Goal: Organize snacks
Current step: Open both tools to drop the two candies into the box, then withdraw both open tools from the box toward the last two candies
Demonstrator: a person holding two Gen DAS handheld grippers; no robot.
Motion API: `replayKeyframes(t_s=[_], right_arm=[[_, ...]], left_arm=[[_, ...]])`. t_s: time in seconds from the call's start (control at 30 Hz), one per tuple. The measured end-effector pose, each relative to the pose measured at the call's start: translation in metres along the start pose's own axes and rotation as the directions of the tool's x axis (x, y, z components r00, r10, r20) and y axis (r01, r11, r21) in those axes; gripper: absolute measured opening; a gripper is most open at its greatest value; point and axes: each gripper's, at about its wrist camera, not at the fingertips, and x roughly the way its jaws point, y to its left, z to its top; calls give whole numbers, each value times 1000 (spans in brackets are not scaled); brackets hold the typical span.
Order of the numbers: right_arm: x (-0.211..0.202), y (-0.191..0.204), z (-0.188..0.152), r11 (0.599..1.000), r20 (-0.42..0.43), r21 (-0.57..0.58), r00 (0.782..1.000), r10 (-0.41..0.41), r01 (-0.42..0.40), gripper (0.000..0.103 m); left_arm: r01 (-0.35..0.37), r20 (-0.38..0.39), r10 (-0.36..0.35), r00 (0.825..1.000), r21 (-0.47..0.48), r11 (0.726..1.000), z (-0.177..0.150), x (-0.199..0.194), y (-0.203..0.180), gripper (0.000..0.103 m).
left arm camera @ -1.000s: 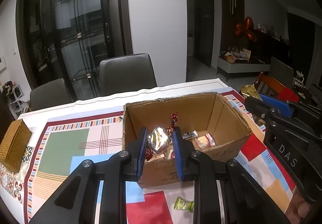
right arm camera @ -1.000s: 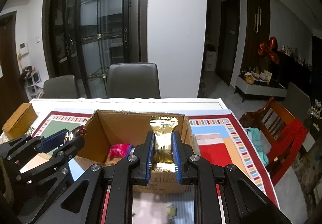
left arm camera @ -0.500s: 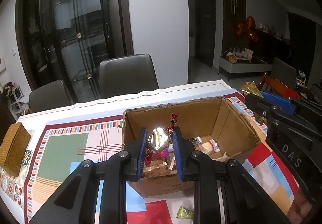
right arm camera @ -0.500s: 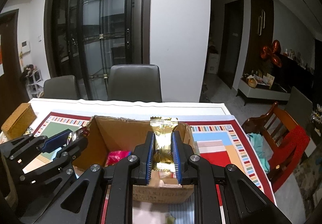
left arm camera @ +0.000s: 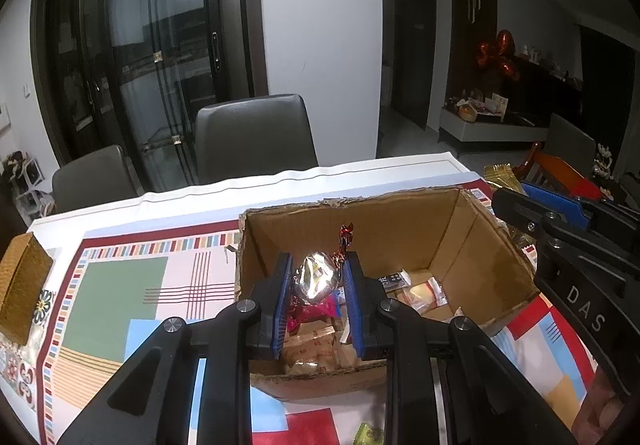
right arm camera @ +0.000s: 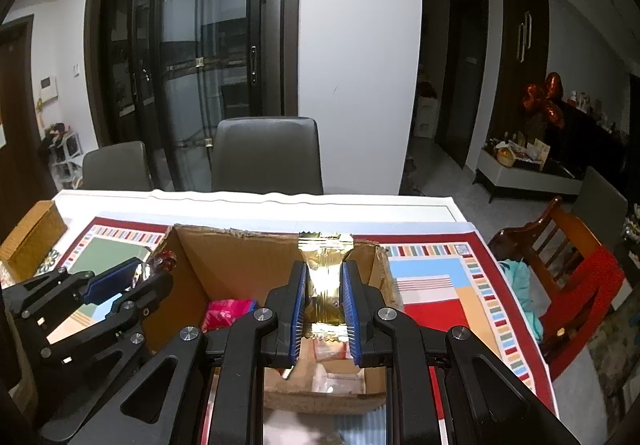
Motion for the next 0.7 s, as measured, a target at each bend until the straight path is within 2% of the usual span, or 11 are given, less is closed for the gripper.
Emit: replayKeyframes(t_s=[0.27,0.37,0.43,0.5,0.57,0.7], right_arm=[[11,-2,1,1000,-19,-1,1000,13,-13,19],[13,-3,2,1000,-21,-8,1000,11,-11,20],[15,-3,2,1000,-29,-9,1000,11,-11,28],[14,-4,2,1000,-23,-5,1000,-3,3,57],[11,-6,2,1000,-9,-2,1000,-19,19,66],[10,-9,4,999,-10,10,999,-30,31,71]], left_arm=[[9,-14,-9,1000,-18,1000,0,8,4,28],[3,-11,-3,1000,-16,1000,0,8,5,39],[-7,-5,7,1000,-18,1000,-1,8,5,52],[-11,-2,11,1000,-27,1000,-2,7,6,60],[-9,-1,8,1000,-33,999,-3,6,7,66],[-22,9,22,1000,-27,999,-3,2,5,76]])
